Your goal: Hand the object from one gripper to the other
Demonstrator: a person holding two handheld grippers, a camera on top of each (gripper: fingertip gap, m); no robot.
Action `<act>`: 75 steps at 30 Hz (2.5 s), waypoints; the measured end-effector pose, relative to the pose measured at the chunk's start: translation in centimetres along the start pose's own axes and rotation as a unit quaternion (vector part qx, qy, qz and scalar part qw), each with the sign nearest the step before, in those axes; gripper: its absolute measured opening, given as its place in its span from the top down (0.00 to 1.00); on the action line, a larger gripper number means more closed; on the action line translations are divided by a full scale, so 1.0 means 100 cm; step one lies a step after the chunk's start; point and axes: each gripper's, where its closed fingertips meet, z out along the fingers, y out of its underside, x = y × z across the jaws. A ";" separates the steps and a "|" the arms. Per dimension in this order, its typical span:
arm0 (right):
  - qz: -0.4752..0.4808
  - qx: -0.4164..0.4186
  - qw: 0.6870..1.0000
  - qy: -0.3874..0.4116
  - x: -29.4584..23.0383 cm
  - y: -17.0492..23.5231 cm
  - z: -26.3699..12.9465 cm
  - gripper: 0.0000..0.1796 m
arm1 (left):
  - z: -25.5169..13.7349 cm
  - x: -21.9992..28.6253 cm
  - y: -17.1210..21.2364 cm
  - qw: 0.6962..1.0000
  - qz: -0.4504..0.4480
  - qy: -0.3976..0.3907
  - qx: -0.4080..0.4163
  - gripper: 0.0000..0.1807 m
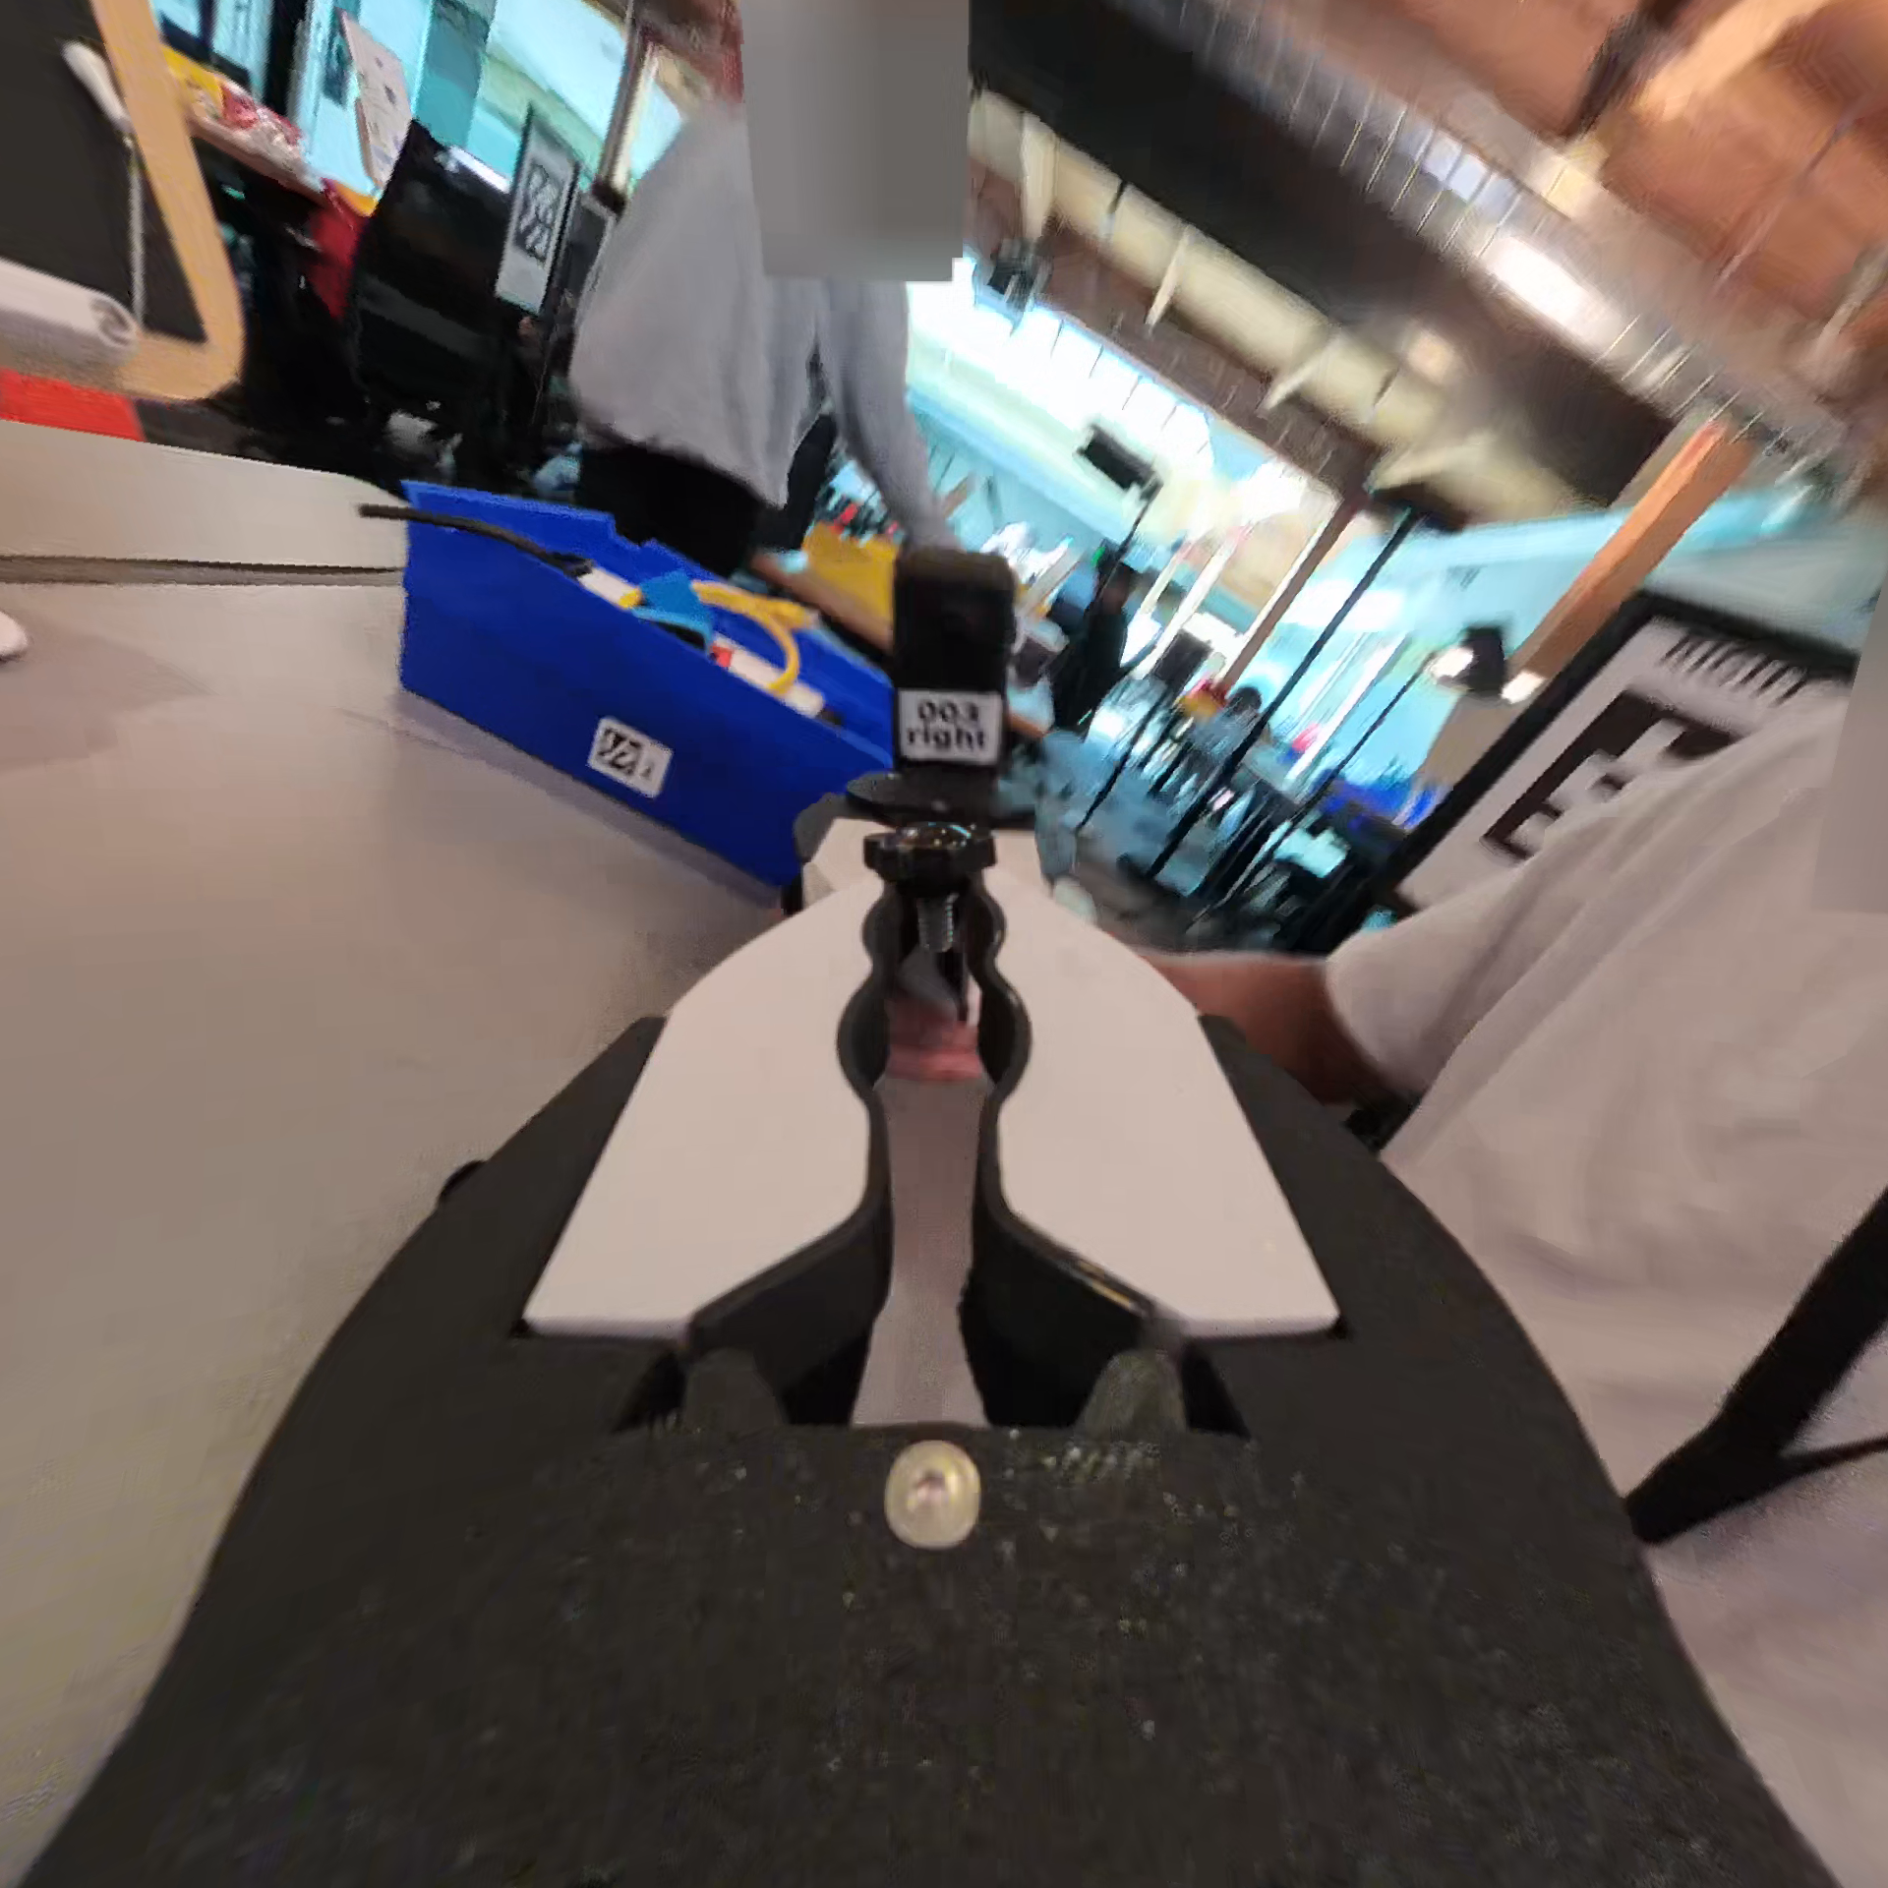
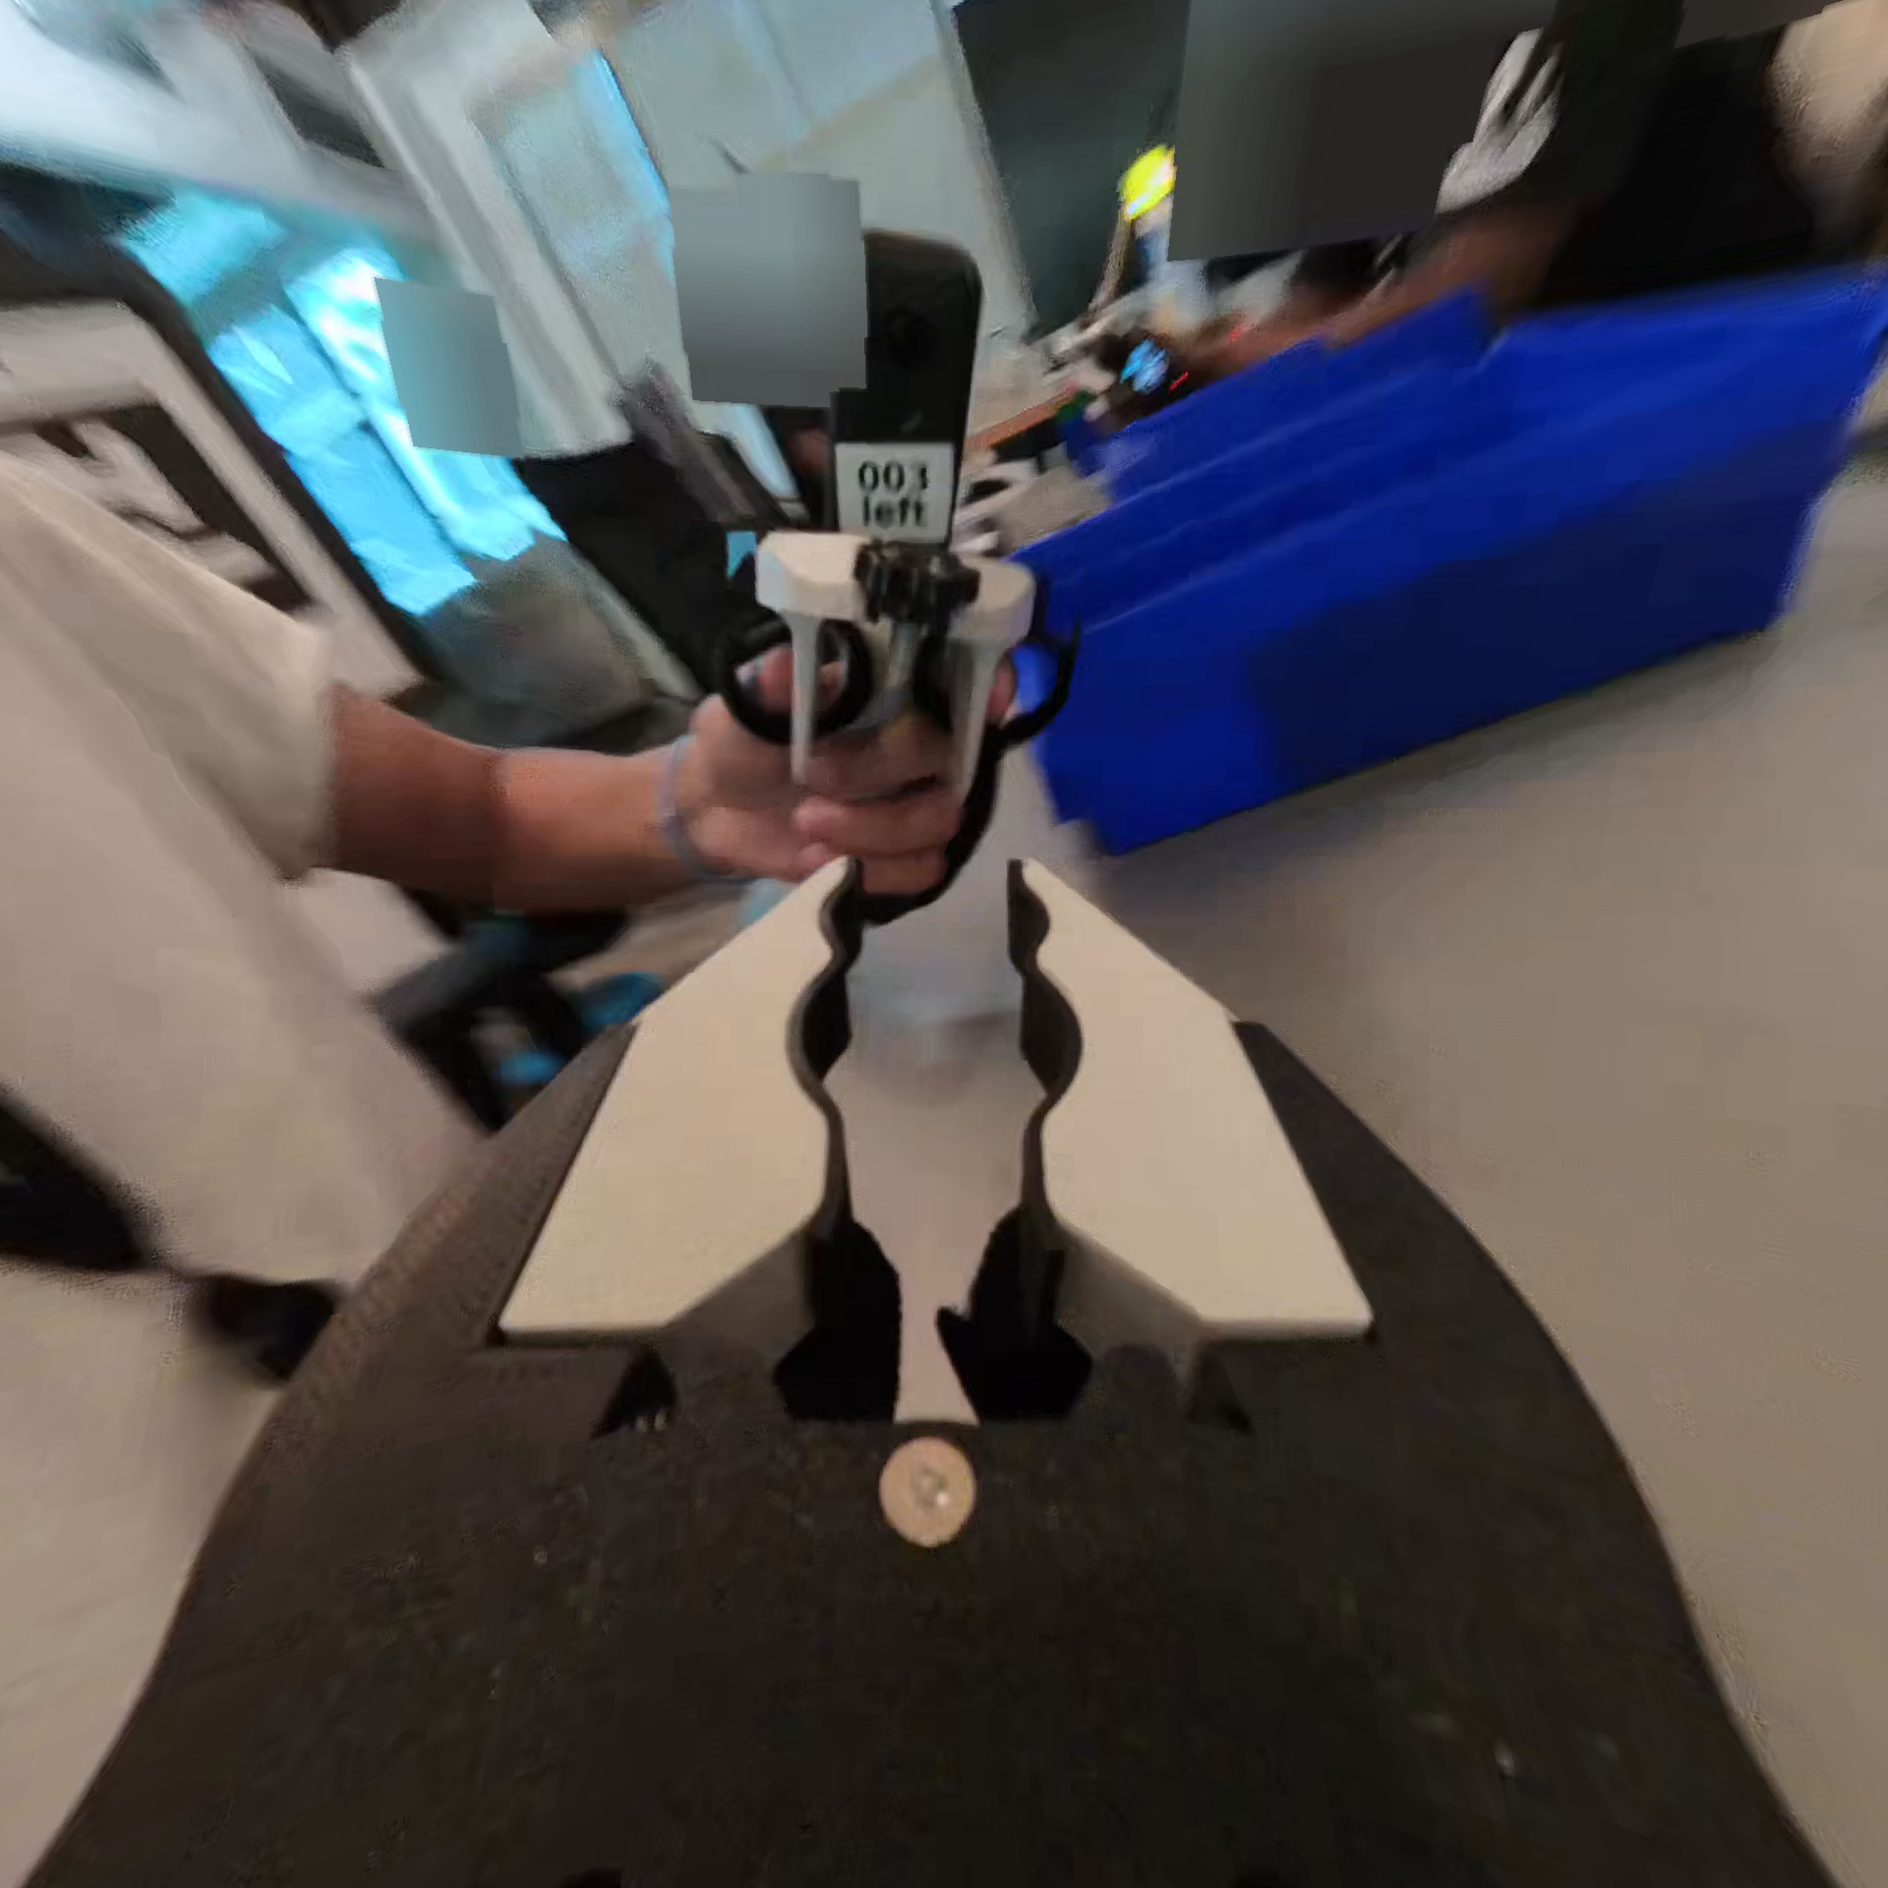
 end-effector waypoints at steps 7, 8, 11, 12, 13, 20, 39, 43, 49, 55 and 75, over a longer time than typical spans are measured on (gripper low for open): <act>-0.016 0.075 0.996 0.036 -0.008 -0.026 0.004 0.89 | 0.012 0.008 0.004 0.998 -0.018 0.037 0.044 0.94; 0.009 0.075 0.997 0.016 -0.011 -0.026 0.006 0.88 | 0.014 0.008 0.006 0.998 -0.012 0.034 0.045 0.94; 0.052 0.074 0.996 -0.013 -0.013 -0.025 0.007 0.92 | 0.019 0.007 0.012 0.999 0.011 0.023 0.032 0.94; 0.058 0.072 0.996 -0.011 -0.012 -0.024 0.005 0.97 | 0.020 0.007 0.014 0.999 0.021 0.018 0.025 0.94; 0.060 0.064 0.996 -0.013 -0.011 -0.023 0.005 0.97 | 0.021 0.006 0.016 0.999 0.031 0.013 0.020 0.94; 0.118 0.026 0.993 -0.016 -0.003 -0.011 -0.003 0.97 | 0.013 -0.005 0.020 0.995 0.087 -0.036 -0.017 0.86; 0.434 0.001 0.882 -0.185 -0.020 0.002 0.009 0.86 | 0.008 -0.003 0.052 0.896 0.380 -0.109 -0.202 0.87; 0.339 -0.035 0.940 -0.015 0.017 0.016 -0.003 0.74 | -0.004 -0.024 0.056 0.832 0.446 -0.181 -0.274 0.87; 0.162 -0.059 0.976 0.134 0.012 0.009 0.012 0.70 | -0.007 -0.040 0.061 0.740 0.527 -0.250 -0.336 0.86; 0.168 -0.062 0.976 0.127 0.010 0.021 0.028 0.88 | -0.001 -0.035 0.061 0.748 0.523 -0.251 -0.322 0.86; 0.169 -0.292 0.755 0.562 0.197 -0.056 -0.356 0.92 | -0.039 0.033 0.118 0.923 0.222 -0.238 -0.205 0.59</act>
